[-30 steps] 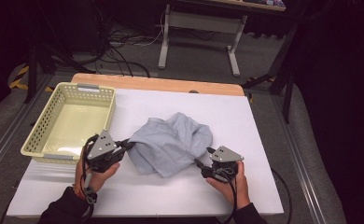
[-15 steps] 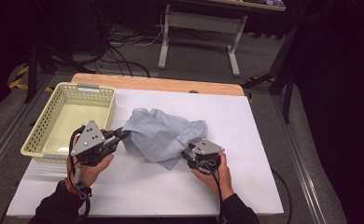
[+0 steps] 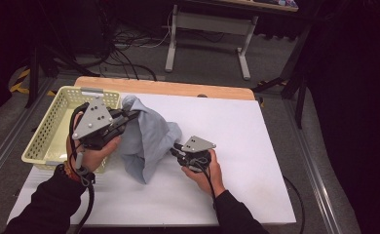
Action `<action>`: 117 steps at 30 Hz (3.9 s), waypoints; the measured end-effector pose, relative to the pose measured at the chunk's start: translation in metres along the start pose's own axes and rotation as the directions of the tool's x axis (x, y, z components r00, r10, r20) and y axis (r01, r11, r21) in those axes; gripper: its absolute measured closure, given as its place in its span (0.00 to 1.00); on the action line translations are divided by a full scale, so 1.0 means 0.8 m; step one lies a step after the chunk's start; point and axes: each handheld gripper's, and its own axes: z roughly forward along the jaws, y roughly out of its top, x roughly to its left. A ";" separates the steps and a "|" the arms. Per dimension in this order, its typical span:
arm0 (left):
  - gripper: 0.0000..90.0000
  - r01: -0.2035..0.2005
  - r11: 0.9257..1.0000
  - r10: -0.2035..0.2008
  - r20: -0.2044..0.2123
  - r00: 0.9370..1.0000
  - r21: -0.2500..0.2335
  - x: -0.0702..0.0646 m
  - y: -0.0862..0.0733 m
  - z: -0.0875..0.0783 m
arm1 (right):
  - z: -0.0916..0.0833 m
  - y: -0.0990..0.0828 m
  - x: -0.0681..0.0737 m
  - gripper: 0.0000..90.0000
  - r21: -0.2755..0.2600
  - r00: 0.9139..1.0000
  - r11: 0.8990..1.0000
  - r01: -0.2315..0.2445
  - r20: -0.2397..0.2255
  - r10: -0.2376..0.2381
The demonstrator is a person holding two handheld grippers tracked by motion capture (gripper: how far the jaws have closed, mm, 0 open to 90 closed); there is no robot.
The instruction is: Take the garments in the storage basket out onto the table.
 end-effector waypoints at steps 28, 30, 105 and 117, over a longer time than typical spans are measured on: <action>0.66 -0.086 0.993 0.043 0.414 0.909 0.086 -0.141 -0.026 0.135 | -0.158 -0.038 -0.057 0.67 -0.124 0.979 0.987 -0.104 0.163 0.124; 0.55 -0.083 0.995 0.053 0.402 0.914 0.058 -0.135 -0.021 0.124 | -0.161 -0.040 -0.058 0.66 -0.123 0.977 0.987 -0.108 0.170 0.128; 0.87 0.126 0.854 -0.236 0.161 0.958 0.506 -0.080 -0.216 -0.011 | -0.085 -0.076 -0.071 0.42 0.141 0.978 0.968 -0.207 0.059 0.200; 0.83 0.147 0.846 -0.260 0.156 0.953 0.512 -0.080 -0.227 0.000 | -0.075 -0.082 -0.068 0.78 0.164 0.983 0.971 -0.176 -0.029 0.183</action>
